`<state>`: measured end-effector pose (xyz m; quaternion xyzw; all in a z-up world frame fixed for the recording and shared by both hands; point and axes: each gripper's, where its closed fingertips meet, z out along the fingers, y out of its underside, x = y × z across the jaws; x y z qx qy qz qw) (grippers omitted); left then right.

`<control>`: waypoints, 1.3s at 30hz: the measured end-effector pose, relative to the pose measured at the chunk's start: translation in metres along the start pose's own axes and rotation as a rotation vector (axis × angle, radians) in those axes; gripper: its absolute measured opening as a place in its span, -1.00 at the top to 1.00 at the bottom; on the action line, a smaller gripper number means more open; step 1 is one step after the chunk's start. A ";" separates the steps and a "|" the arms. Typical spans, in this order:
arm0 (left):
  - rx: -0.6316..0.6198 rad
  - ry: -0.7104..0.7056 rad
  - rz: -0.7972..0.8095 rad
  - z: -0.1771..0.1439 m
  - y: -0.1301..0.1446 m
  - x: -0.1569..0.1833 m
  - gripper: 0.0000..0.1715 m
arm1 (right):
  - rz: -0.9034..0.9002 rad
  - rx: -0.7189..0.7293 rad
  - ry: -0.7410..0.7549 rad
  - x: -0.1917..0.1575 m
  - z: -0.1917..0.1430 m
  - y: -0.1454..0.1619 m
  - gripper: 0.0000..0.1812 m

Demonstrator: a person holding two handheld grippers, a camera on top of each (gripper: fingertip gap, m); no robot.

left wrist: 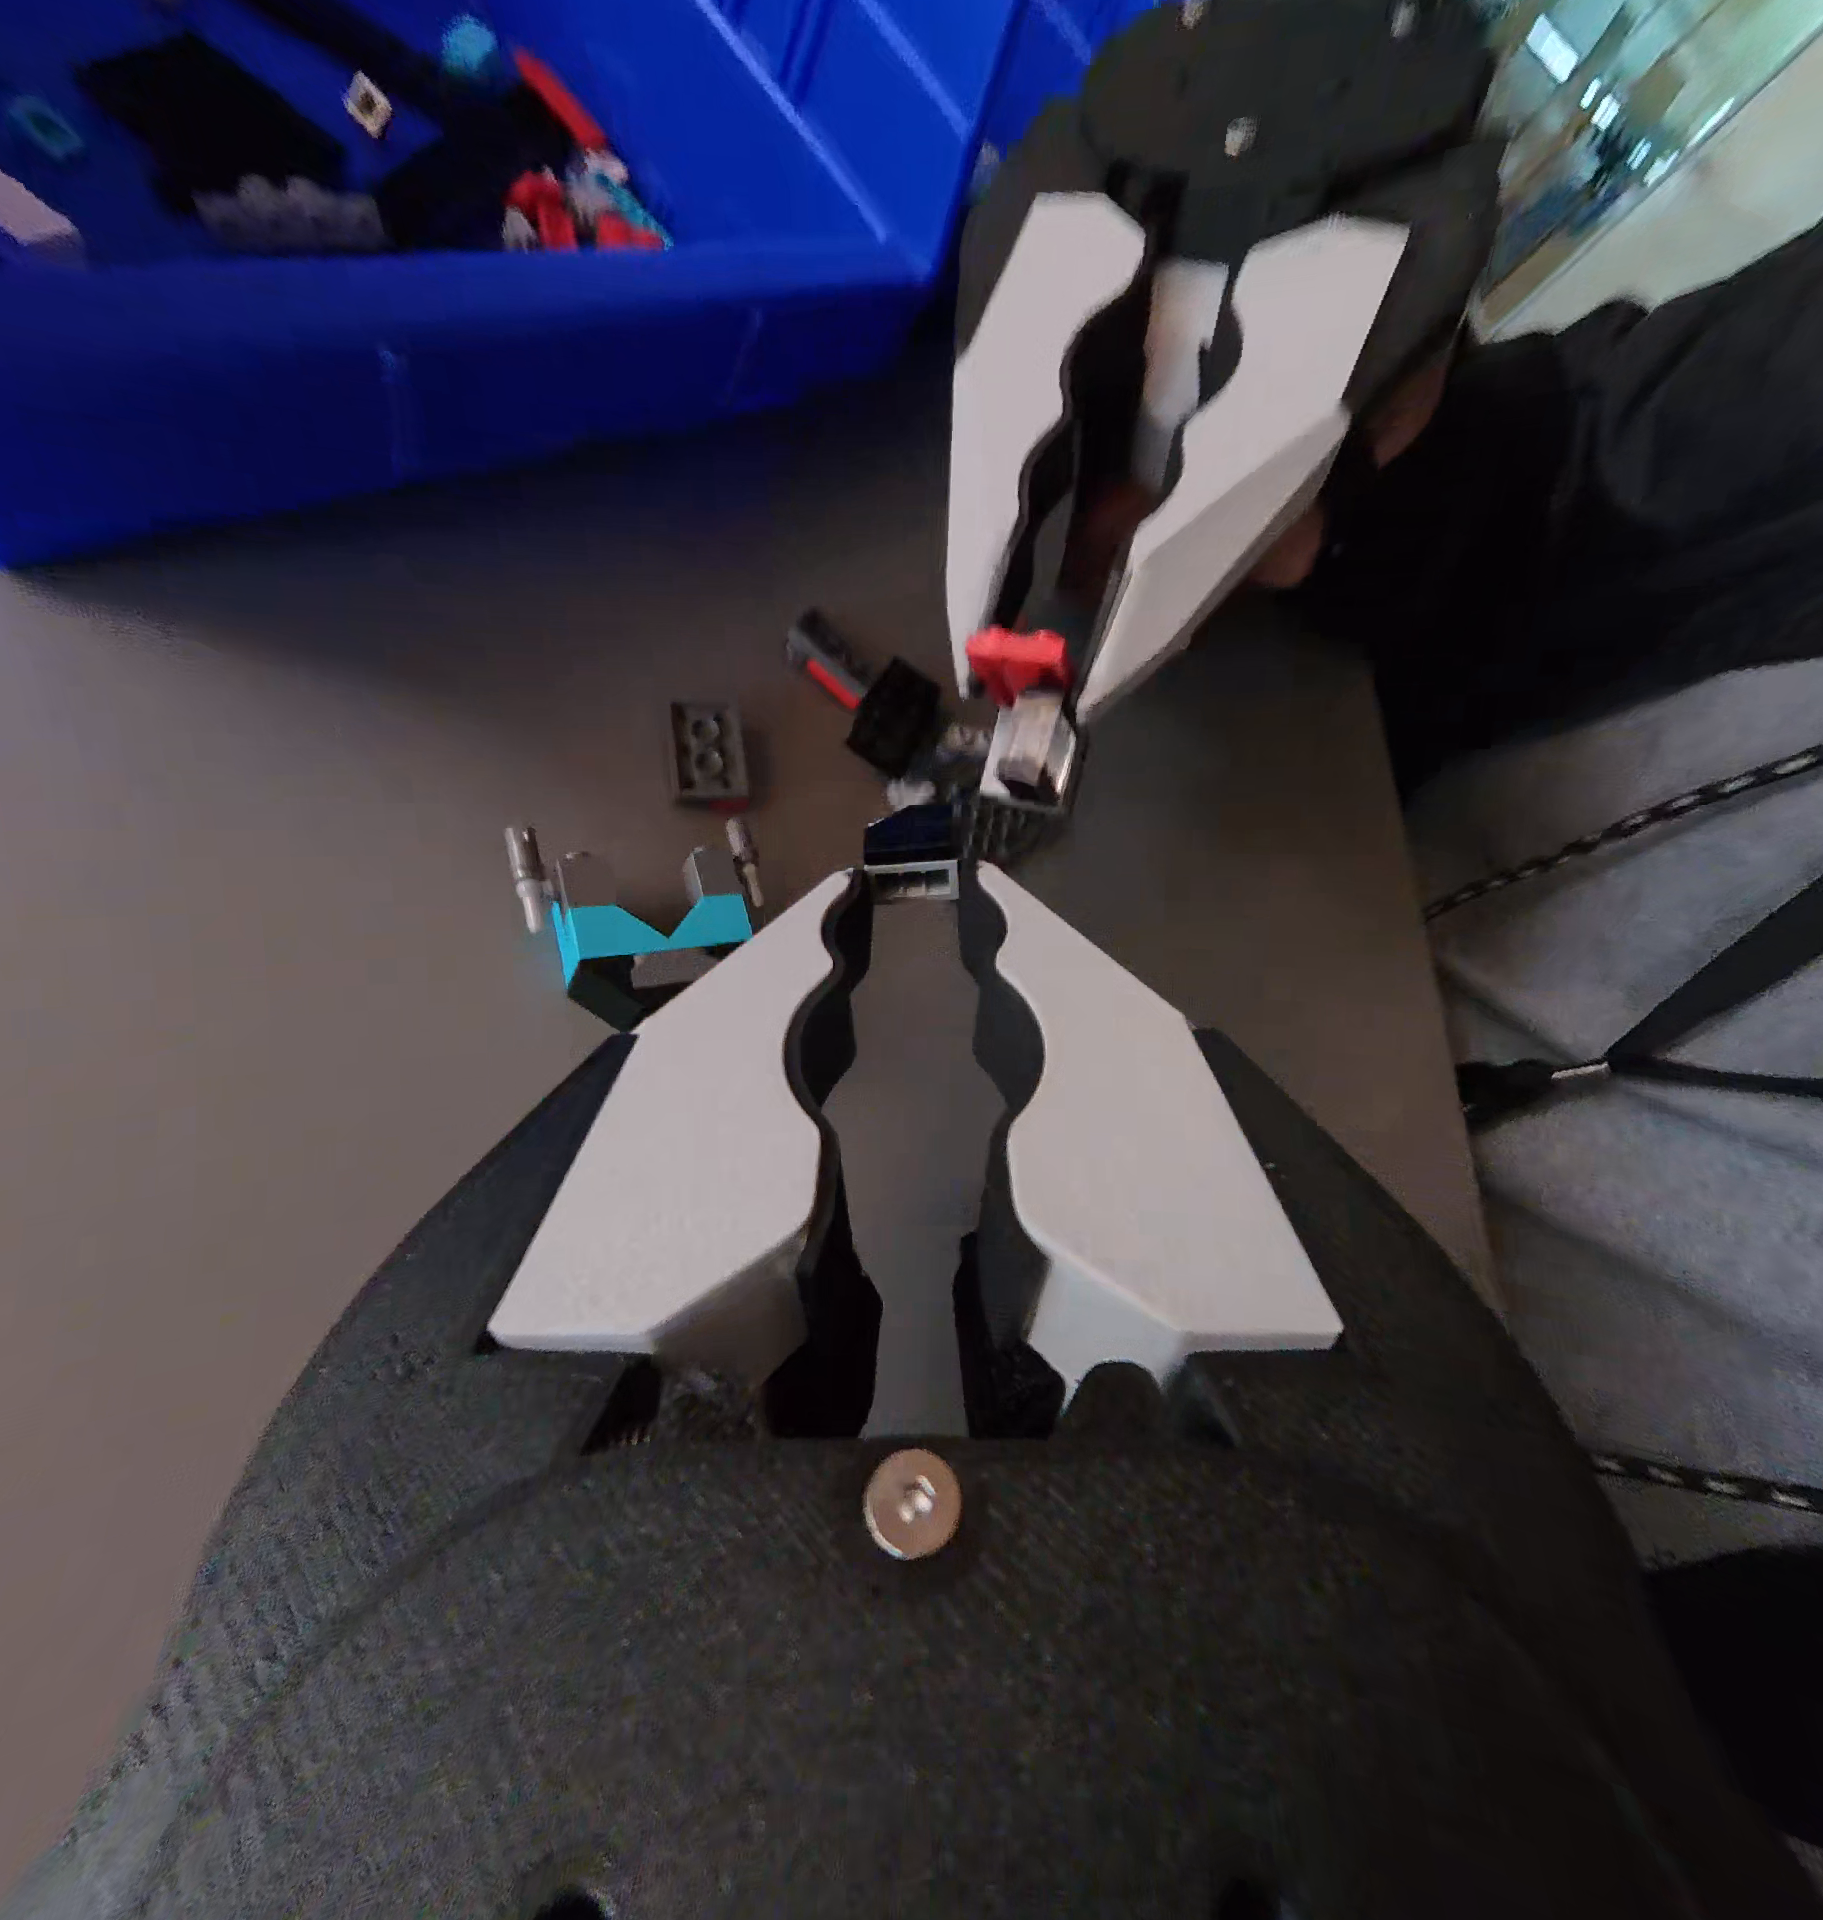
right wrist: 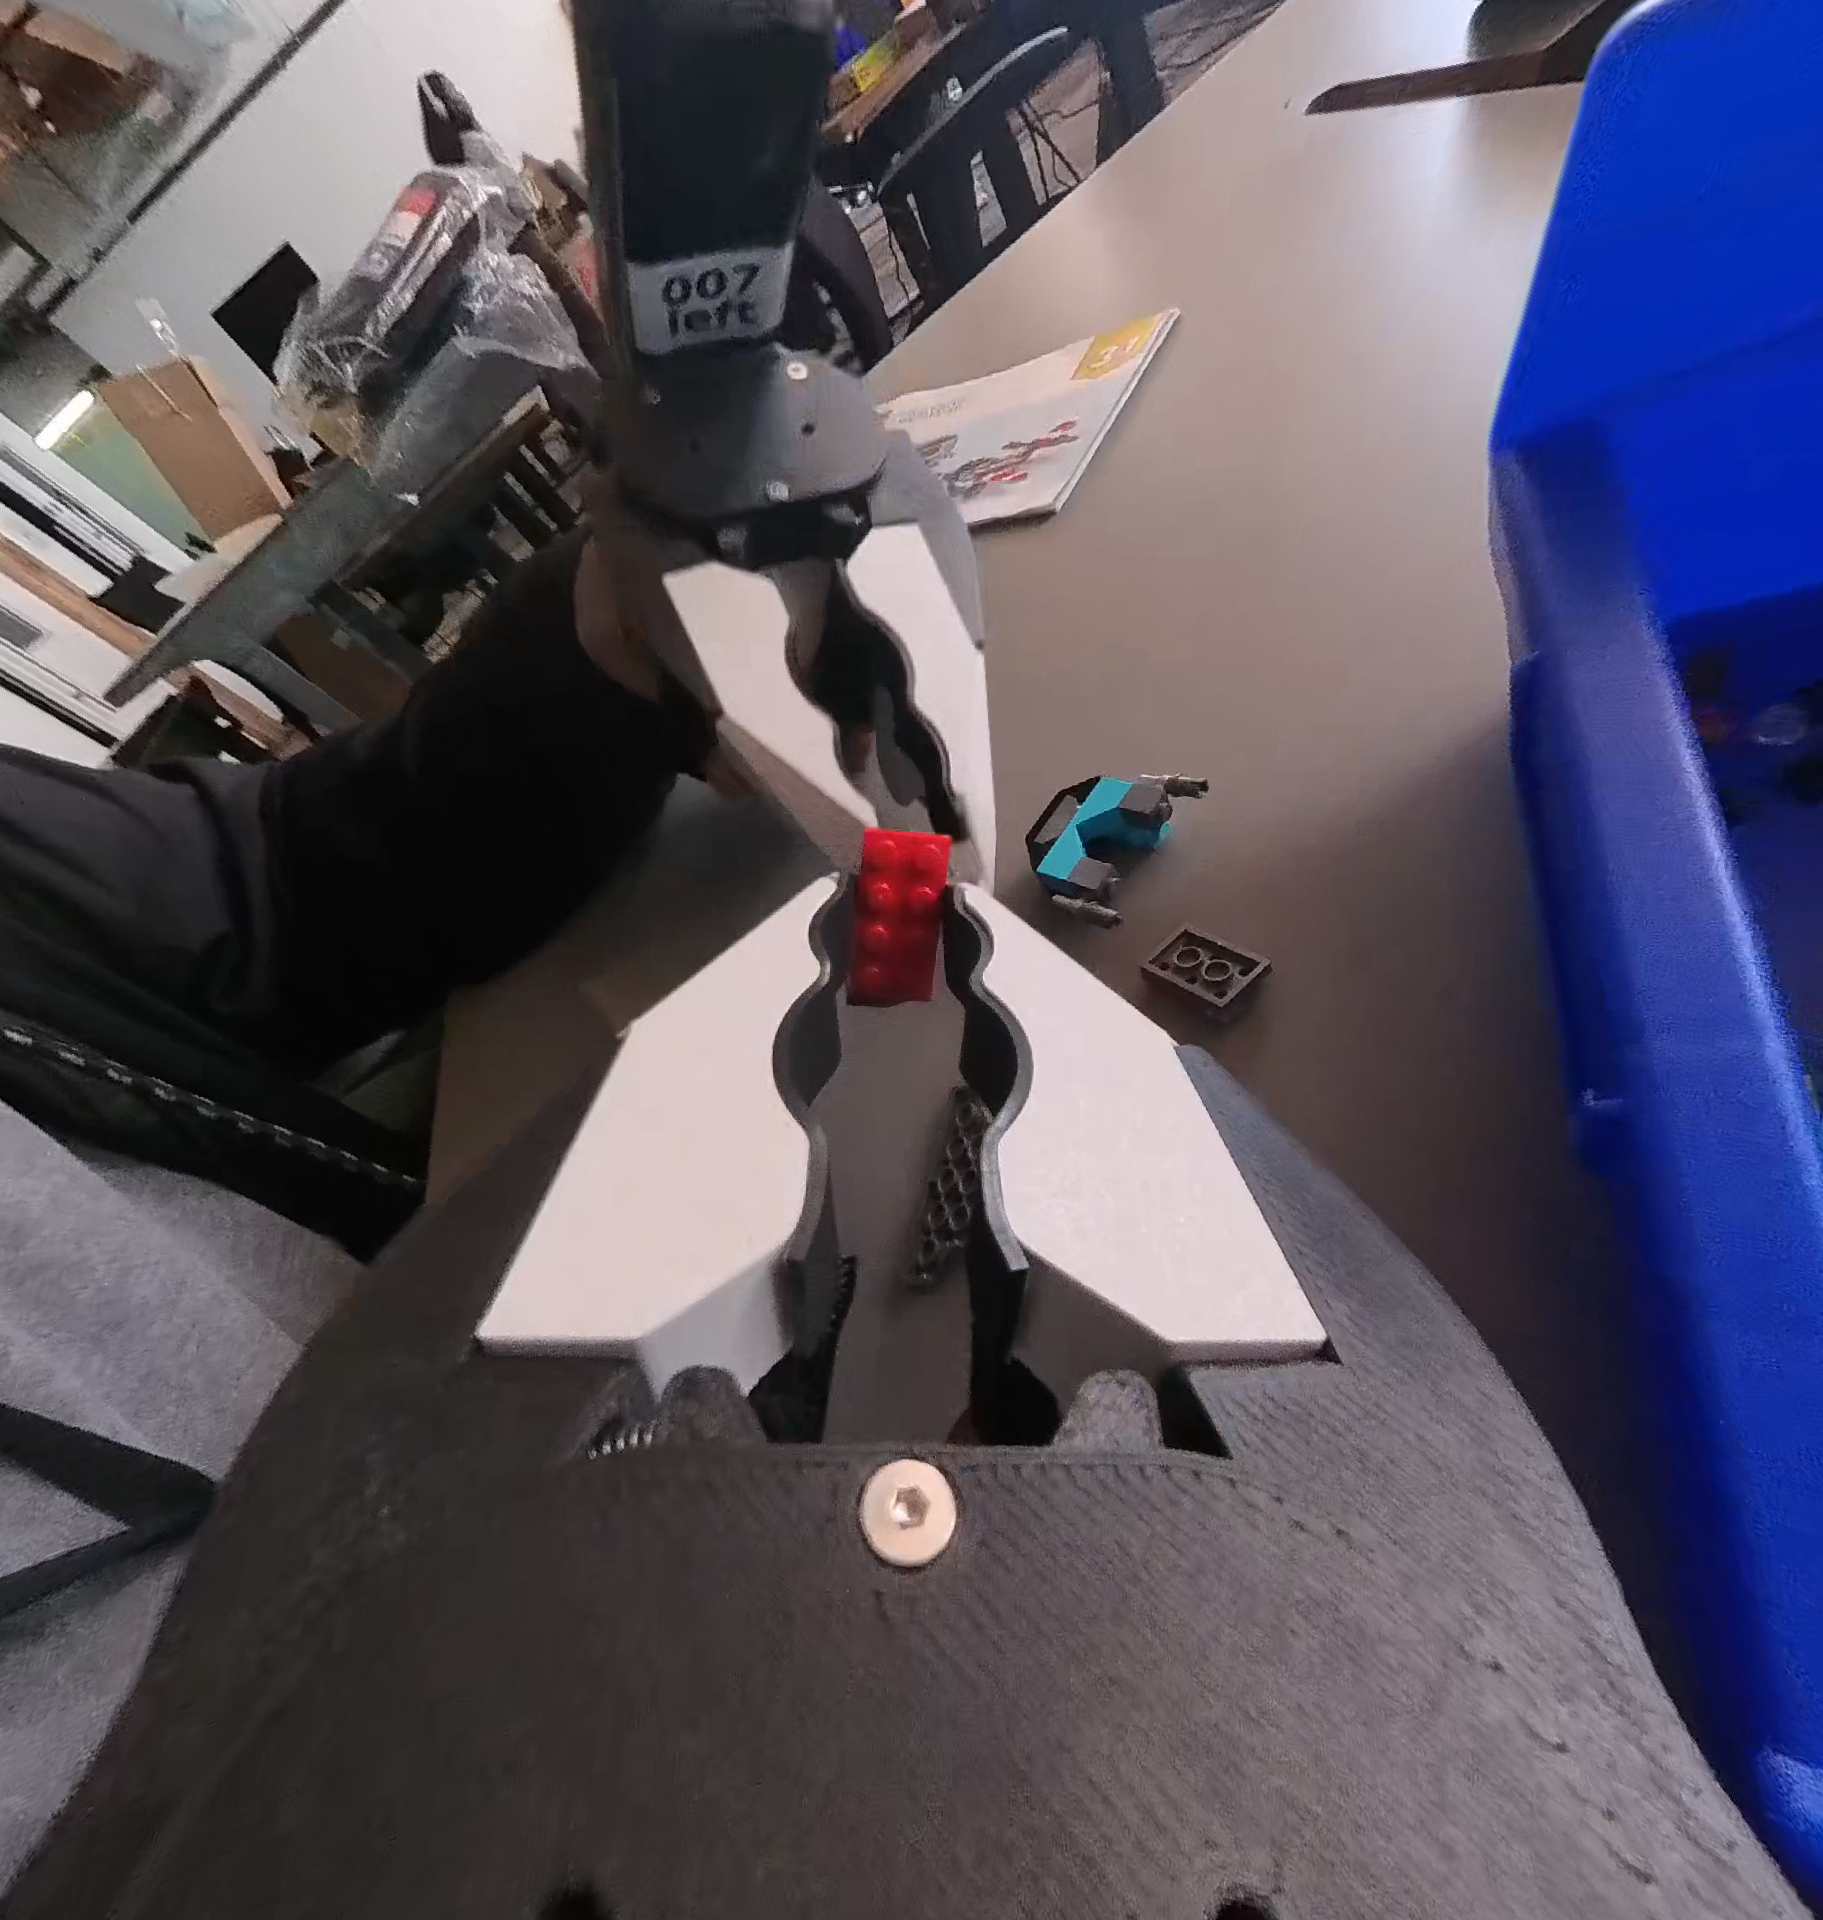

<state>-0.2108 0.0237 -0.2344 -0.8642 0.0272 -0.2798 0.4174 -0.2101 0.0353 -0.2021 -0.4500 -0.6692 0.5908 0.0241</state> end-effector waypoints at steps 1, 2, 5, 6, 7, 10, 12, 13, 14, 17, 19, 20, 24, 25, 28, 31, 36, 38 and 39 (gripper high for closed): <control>-0.034 -0.014 0.015 0.003 0.005 0.000 0.81 | 0.013 0.004 -0.003 0.001 0.000 -0.001 0.82; -0.064 -0.031 0.027 0.005 0.009 -0.002 0.81 | 0.021 0.008 -0.003 0.002 -0.001 -0.001 0.82; -0.124 -0.046 0.042 0.010 0.019 -0.002 0.80 | 0.040 0.014 0.000 0.004 -0.001 -0.001 0.82; -0.135 -0.050 0.044 0.010 0.021 -0.002 0.80 | 0.044 0.016 -0.001 0.004 -0.001 -0.001 0.82; -0.139 -0.051 0.045 0.010 0.022 -0.002 0.78 | 0.049 0.019 -0.003 0.004 -0.001 -0.002 0.81; -0.131 -0.045 0.036 0.009 0.021 -0.001 0.68 | 0.061 0.031 -0.009 0.004 -0.001 -0.003 0.81; -0.090 -0.025 0.028 0.006 0.014 0.001 0.61 | 0.073 0.049 -0.019 0.004 -0.003 -0.006 0.81; -0.045 -0.005 0.024 0.003 0.006 0.004 0.60 | 0.083 0.067 -0.032 0.003 -0.004 -0.009 0.81; 0.016 0.031 0.020 0.000 -0.004 0.009 0.59 | 0.097 0.093 -0.053 0.001 -0.005 -0.013 0.81; 0.216 0.151 0.000 -0.012 -0.036 0.026 0.60 | 0.145 0.168 -0.110 -0.005 -0.010 -0.025 0.82; 0.302 0.201 -0.010 -0.017 -0.048 0.033 0.67 | 0.168 0.195 -0.132 -0.006 -0.011 -0.028 0.82; 0.326 0.213 -0.017 -0.018 -0.051 0.034 0.70 | 0.175 0.197 -0.136 -0.006 -0.010 -0.028 0.82; 0.357 0.227 -0.041 -0.016 -0.054 0.034 0.84 | 0.175 0.201 -0.151 -0.009 -0.008 -0.028 0.82; 0.352 0.232 -0.044 -0.014 -0.054 0.034 0.86 | 0.174 0.205 -0.155 -0.010 -0.008 -0.028 0.82; 0.369 0.246 -0.052 -0.014 -0.056 0.036 0.89 | 0.164 0.220 -0.166 -0.012 -0.010 -0.031 0.82; 0.389 0.277 -0.069 -0.016 -0.058 0.038 0.90 | 0.135 0.233 -0.155 -0.014 -0.011 -0.033 0.82; 0.462 0.298 -0.100 -0.034 -0.065 0.032 0.91 | 0.140 0.305 -0.101 -0.001 -0.027 -0.047 0.82; 0.448 0.290 -0.105 -0.036 -0.063 0.029 0.91 | 0.136 0.313 -0.105 0.000 -0.031 -0.051 0.82; 0.423 0.283 -0.110 -0.033 -0.060 0.028 0.91 | 0.136 0.314 -0.110 -0.002 -0.031 -0.051 0.82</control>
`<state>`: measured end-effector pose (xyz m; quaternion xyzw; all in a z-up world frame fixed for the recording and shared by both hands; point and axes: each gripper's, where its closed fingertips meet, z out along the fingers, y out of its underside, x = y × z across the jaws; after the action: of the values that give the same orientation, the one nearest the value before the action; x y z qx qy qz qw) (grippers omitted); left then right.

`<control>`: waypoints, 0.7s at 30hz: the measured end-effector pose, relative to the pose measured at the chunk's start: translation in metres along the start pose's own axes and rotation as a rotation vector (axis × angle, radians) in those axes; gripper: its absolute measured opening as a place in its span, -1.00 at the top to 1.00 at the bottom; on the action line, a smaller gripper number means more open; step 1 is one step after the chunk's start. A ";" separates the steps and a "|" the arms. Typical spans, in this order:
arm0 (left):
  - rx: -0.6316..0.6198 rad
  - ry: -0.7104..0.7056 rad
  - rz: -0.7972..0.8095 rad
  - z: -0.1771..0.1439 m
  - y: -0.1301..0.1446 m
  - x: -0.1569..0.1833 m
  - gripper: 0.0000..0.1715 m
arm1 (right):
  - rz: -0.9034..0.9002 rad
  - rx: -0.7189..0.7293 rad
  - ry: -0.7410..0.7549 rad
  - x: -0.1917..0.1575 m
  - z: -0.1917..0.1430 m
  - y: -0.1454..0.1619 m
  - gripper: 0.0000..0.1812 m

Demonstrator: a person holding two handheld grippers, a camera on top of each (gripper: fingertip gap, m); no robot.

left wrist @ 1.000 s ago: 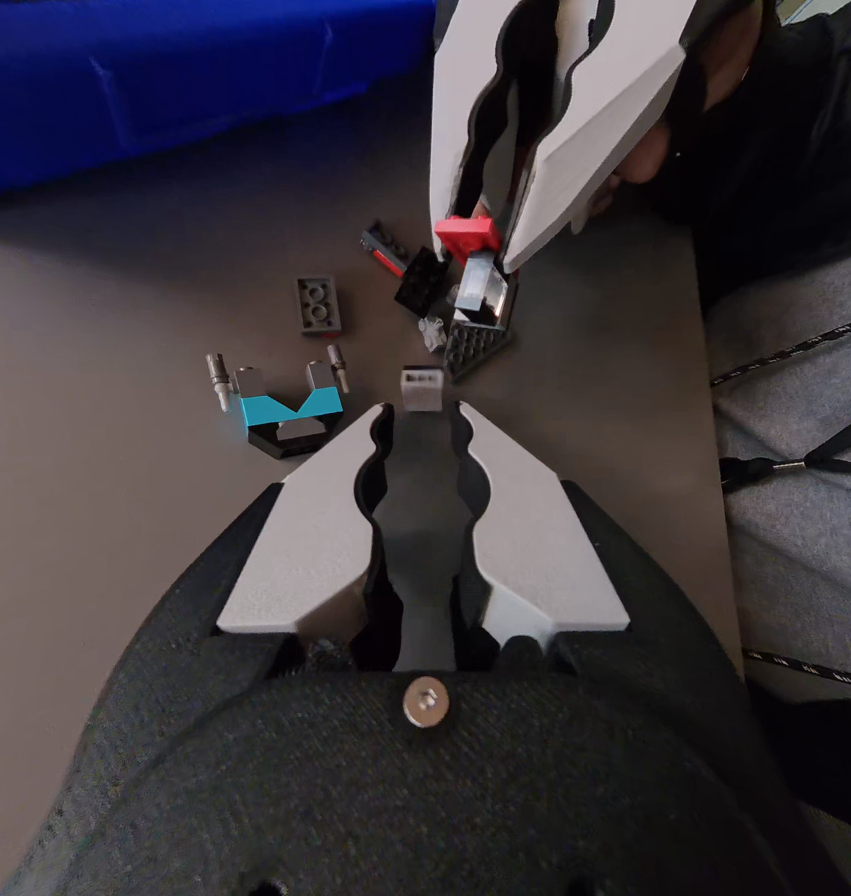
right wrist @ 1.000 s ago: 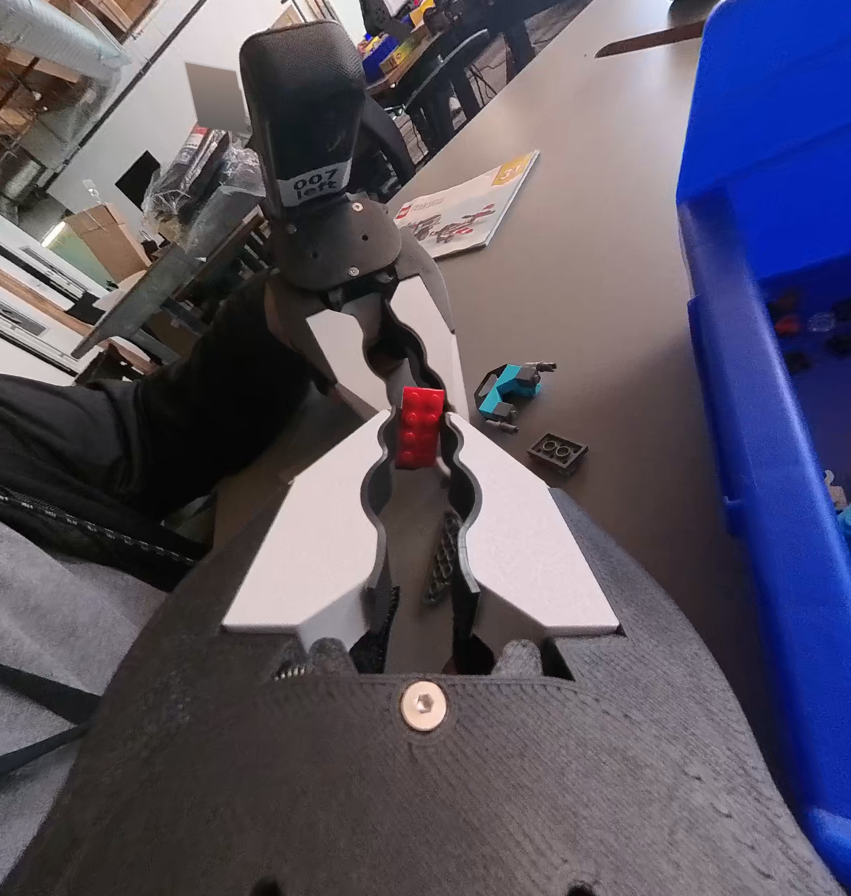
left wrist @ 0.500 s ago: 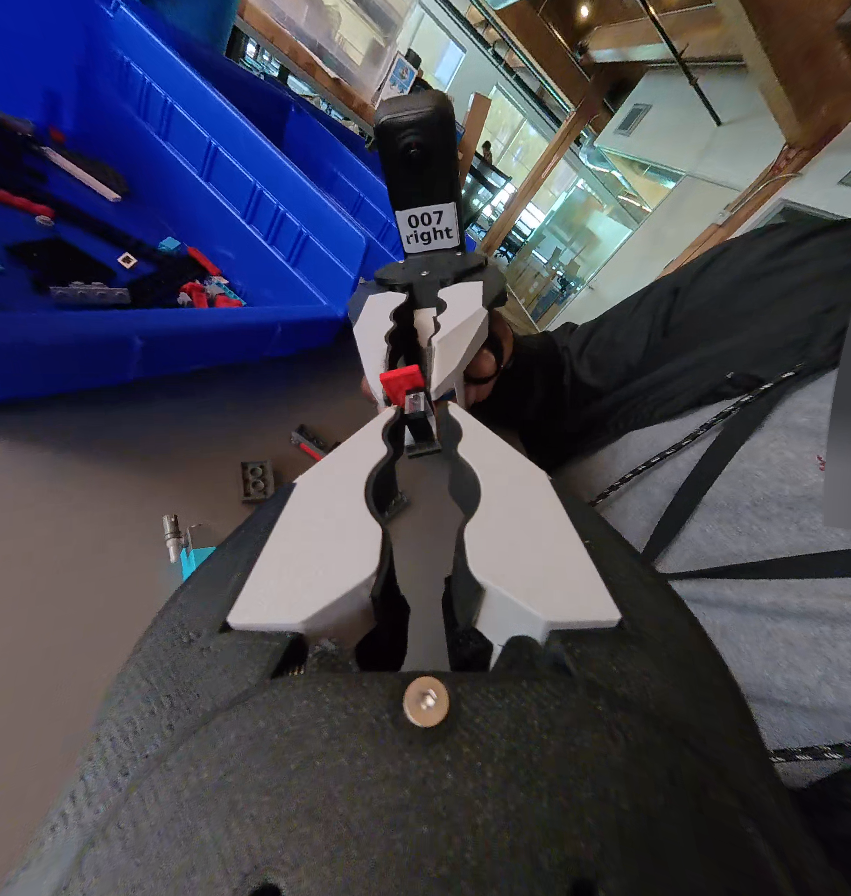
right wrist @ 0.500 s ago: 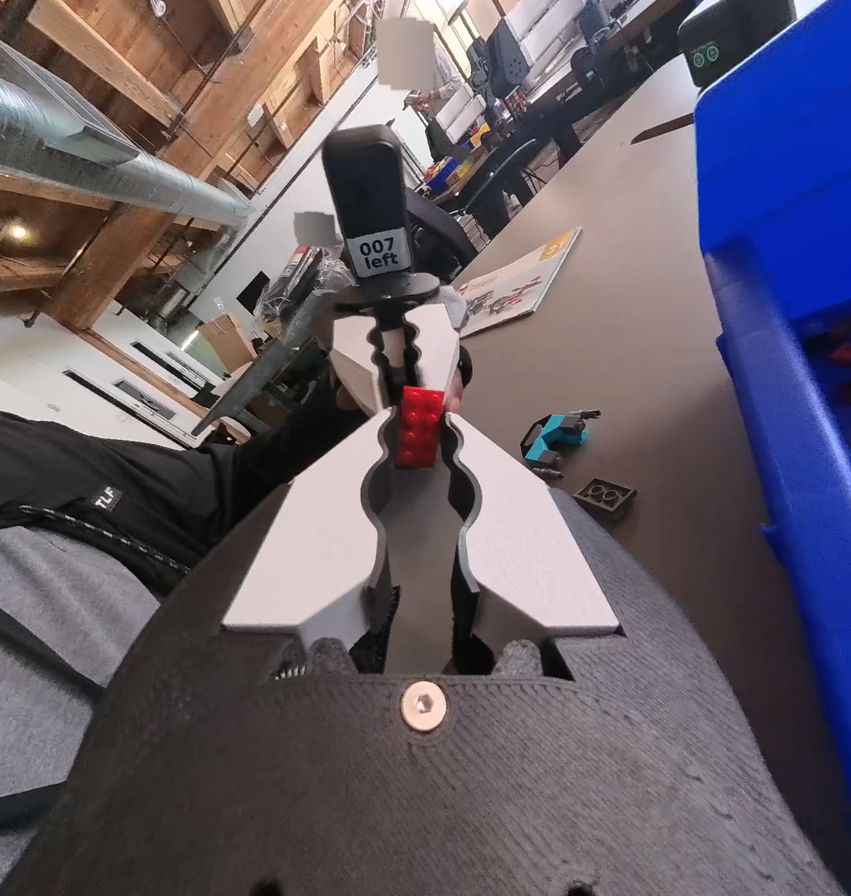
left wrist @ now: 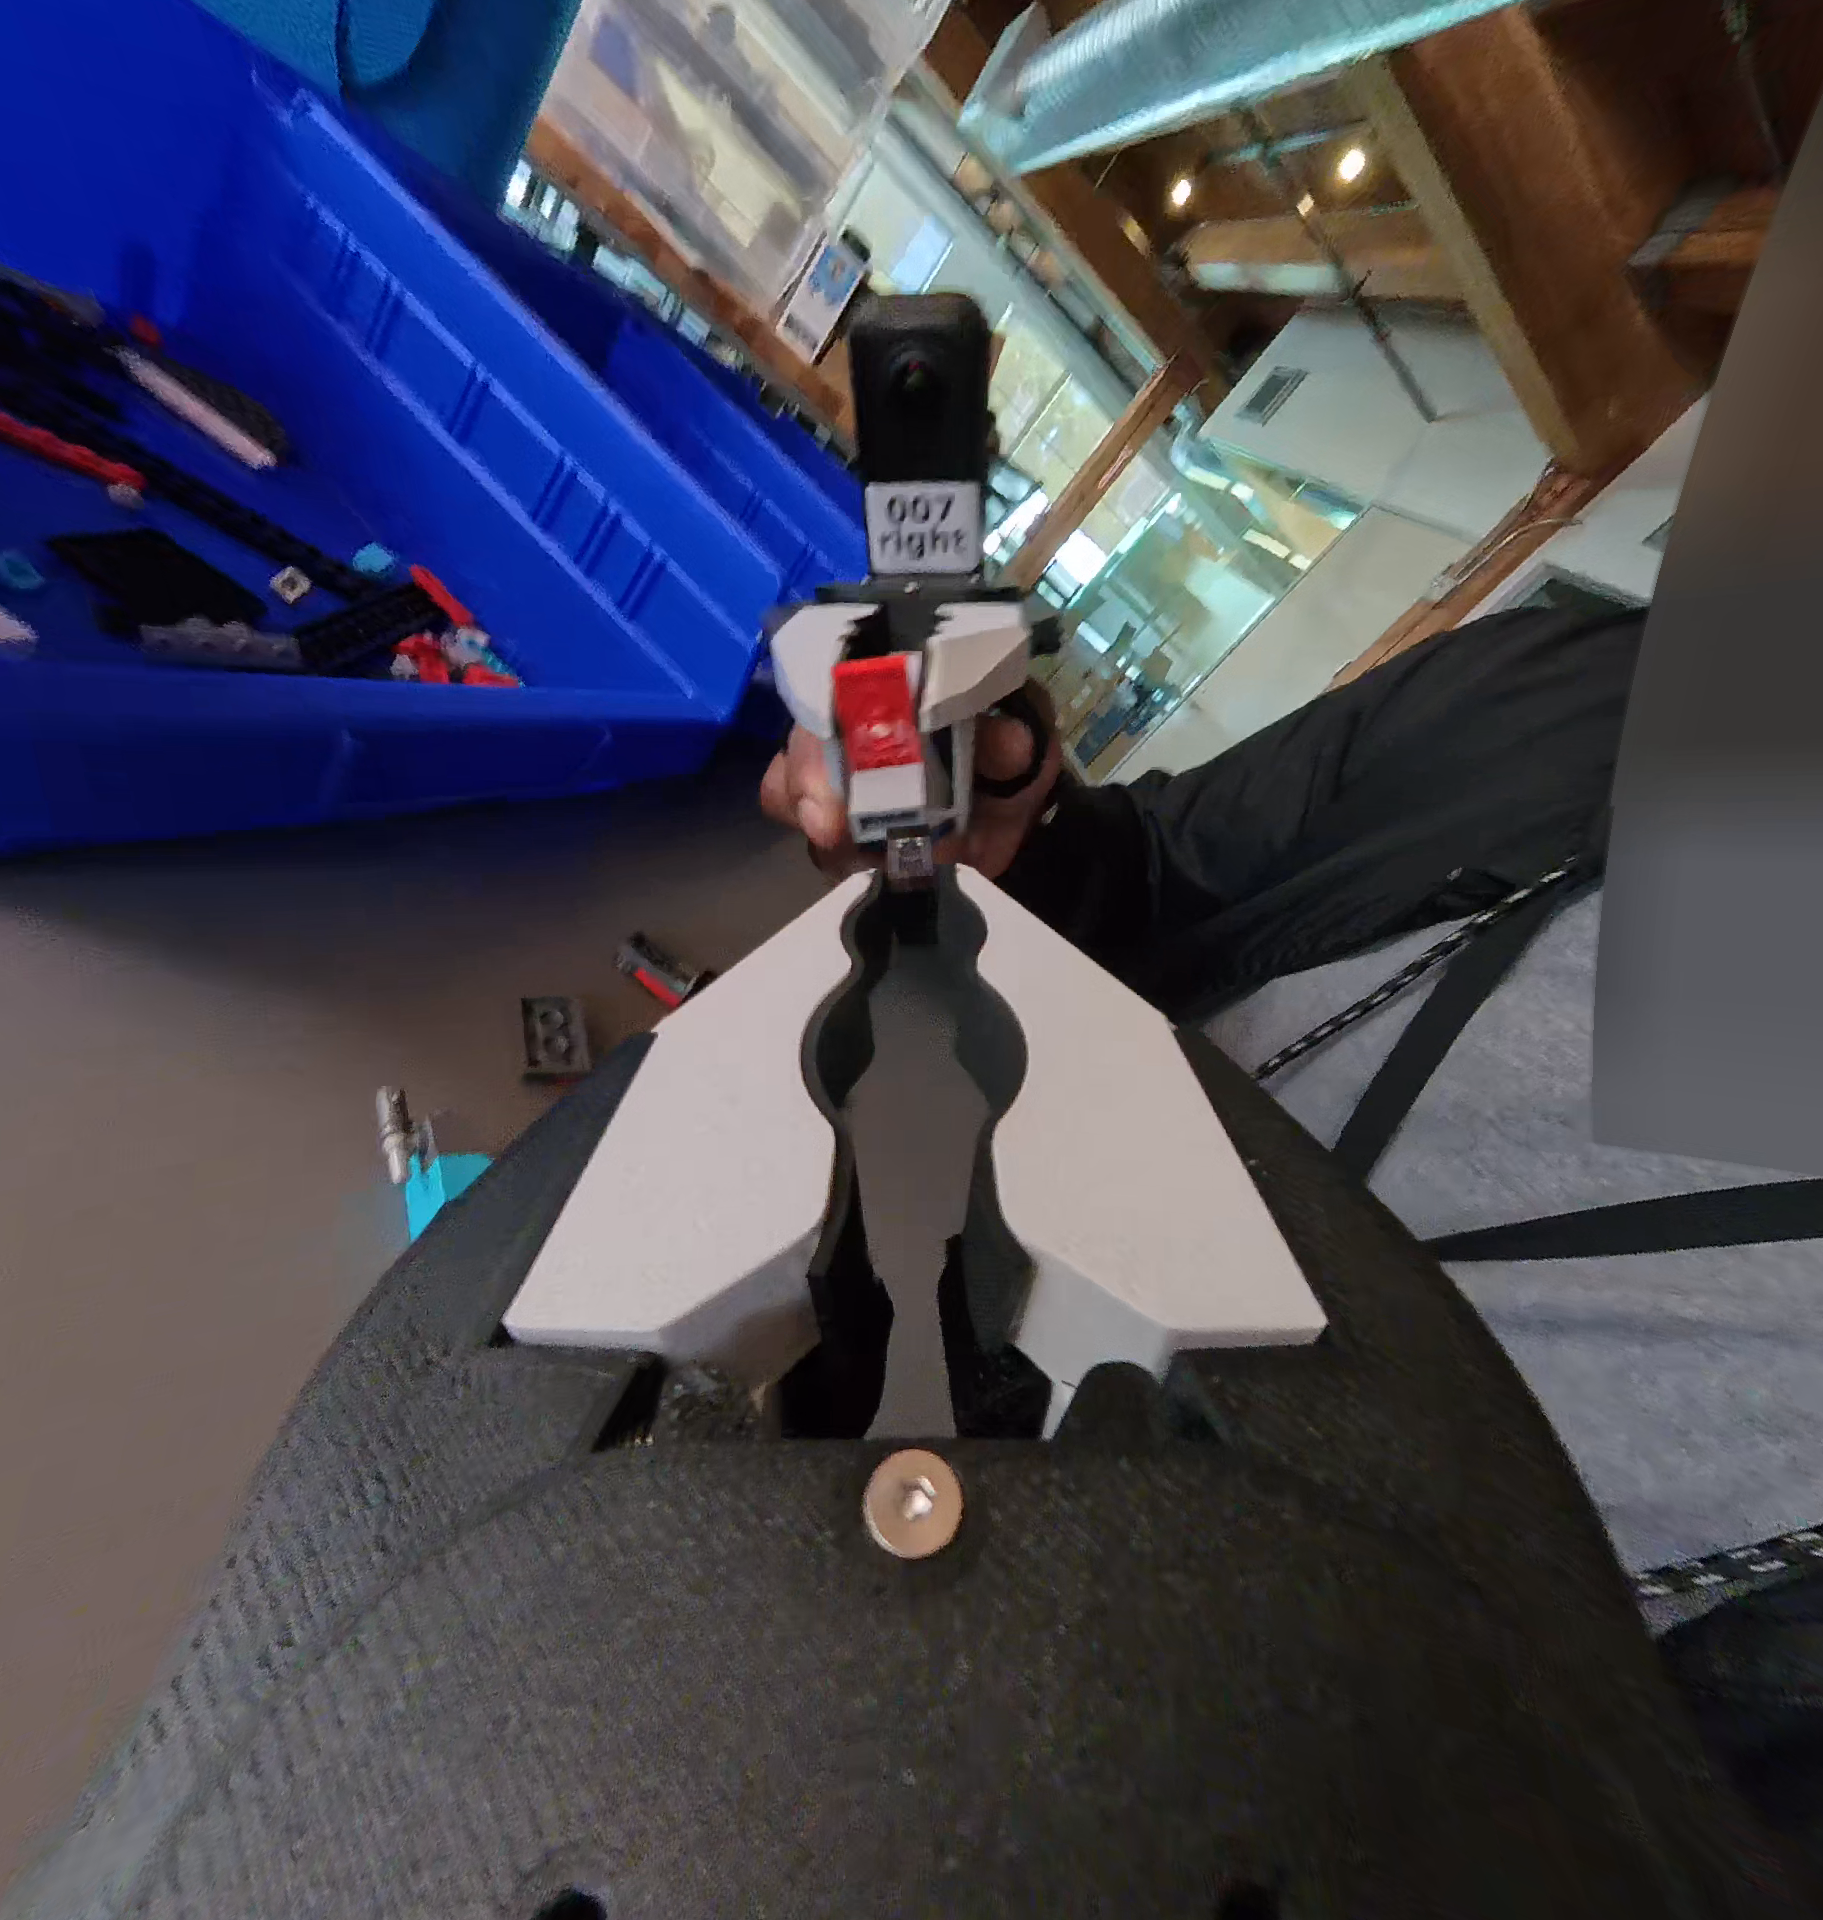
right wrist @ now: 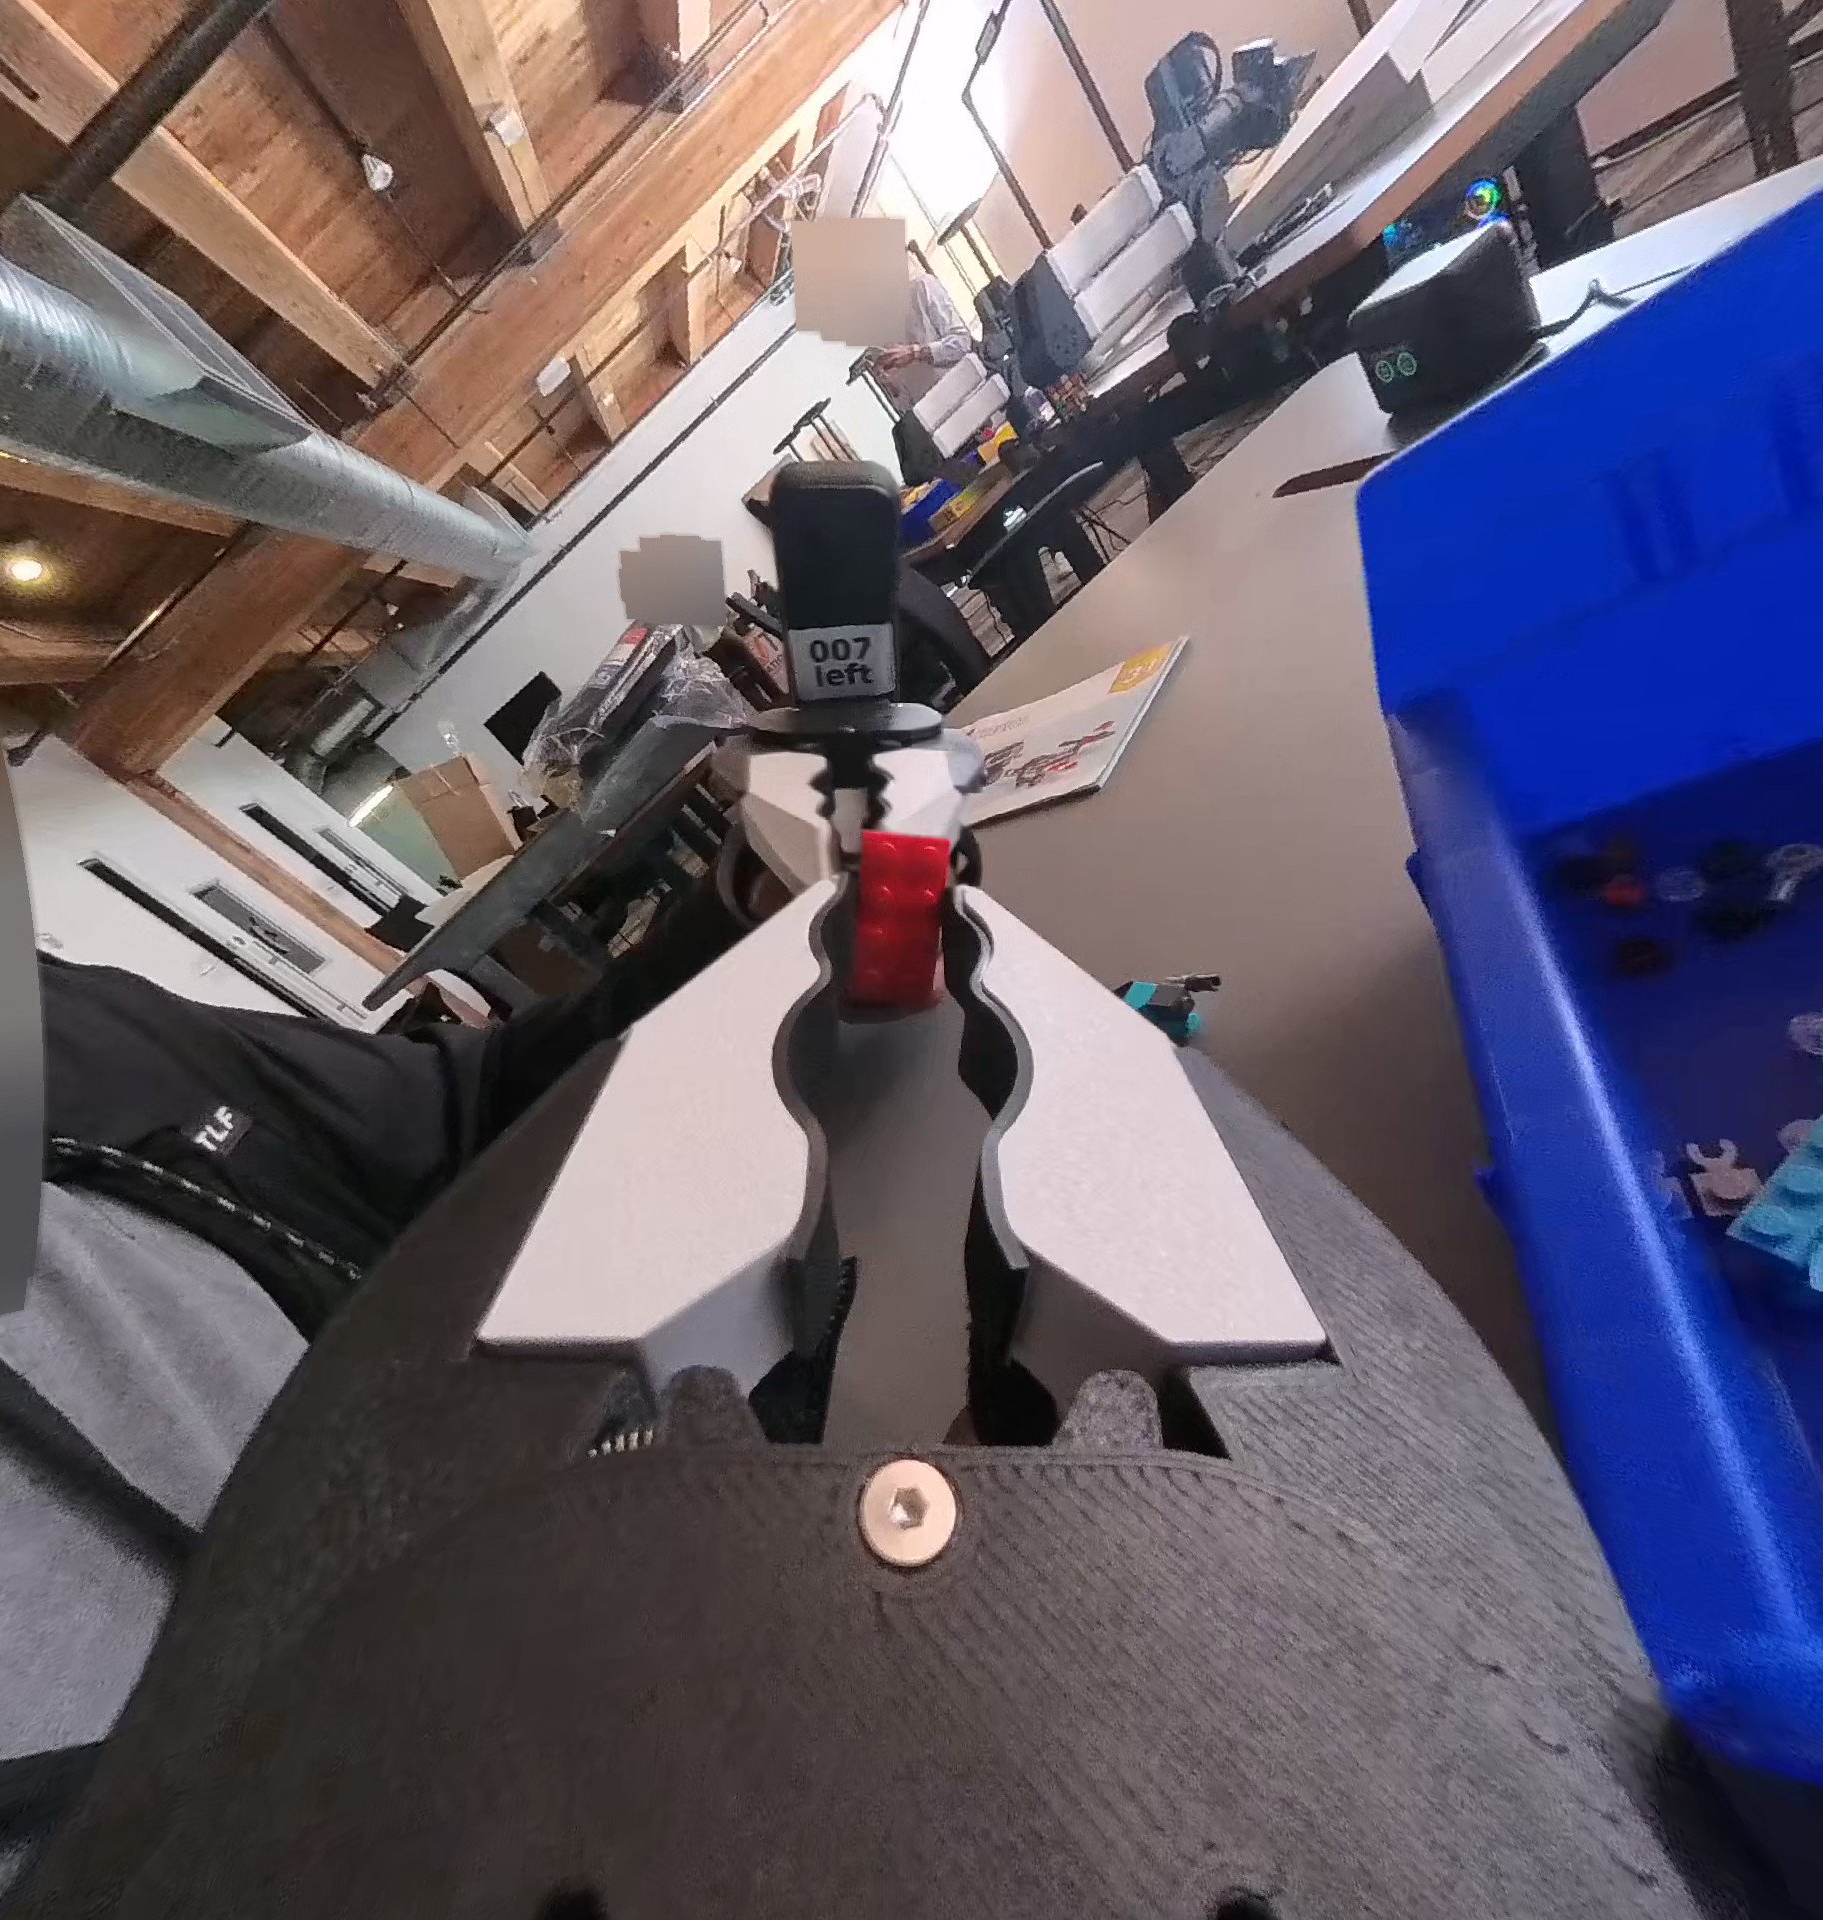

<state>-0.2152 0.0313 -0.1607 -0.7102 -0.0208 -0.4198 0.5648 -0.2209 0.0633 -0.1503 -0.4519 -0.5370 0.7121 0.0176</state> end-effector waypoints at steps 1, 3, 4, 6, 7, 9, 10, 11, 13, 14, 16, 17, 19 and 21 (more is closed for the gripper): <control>-0.046 -0.034 0.004 0.001 0.007 -0.005 0.91 | 0.002 -0.005 -0.005 -0.001 0.001 0.002 0.82; -0.179 -0.130 0.028 0.003 0.029 -0.020 0.90 | 0.007 -0.018 -0.007 -0.002 0.004 0.006 0.82; -0.249 -0.172 0.036 0.004 0.041 -0.027 0.90 | 0.009 -0.021 -0.006 -0.002 0.005 0.007 0.82; -0.372 -0.224 0.049 0.005 0.061 -0.034 0.90 | 0.011 -0.025 -0.003 -0.001 0.005 0.009 0.82; -0.401 -0.229 0.063 0.007 0.066 -0.034 0.90 | 0.011 -0.026 0.001 0.000 0.005 0.009 0.82; -0.469 -0.258 0.093 0.006 0.076 -0.035 0.90 | 0.009 -0.026 0.005 0.000 0.005 0.009 0.82; -0.497 -0.277 0.103 0.005 0.080 -0.038 0.90 | 0.009 -0.026 0.008 0.001 0.006 0.009 0.82; -0.511 -0.285 0.108 0.005 0.082 -0.039 0.90 | 0.007 -0.026 0.012 0.002 0.006 0.010 0.82; -0.530 -0.300 0.110 0.004 0.084 -0.041 0.85 | 0.004 -0.029 0.016 0.002 0.006 0.010 0.82; -0.537 -0.313 0.111 0.003 0.085 -0.042 0.80 | 0.005 -0.029 0.017 0.003 0.006 0.011 0.81; -0.525 -0.311 0.108 0.003 0.083 -0.042 0.71 | 0.006 -0.029 0.020 0.003 0.007 0.011 0.81; -0.503 -0.301 0.108 0.003 0.079 -0.041 0.66 | 0.008 -0.028 0.022 0.003 0.007 0.011 0.82; -0.414 -0.271 0.151 0.006 0.061 -0.035 0.58 | 0.018 -0.020 0.022 0.003 0.007 0.011 0.81; -0.270 -0.217 0.245 0.009 0.035 -0.020 0.49 | 0.039 -0.004 0.014 0.003 0.007 0.009 0.82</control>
<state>-0.2051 0.0350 -0.2010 -0.8177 0.0614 -0.2681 0.5056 -0.2228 0.0560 -0.1589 -0.4673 -0.5293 0.7081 0.0066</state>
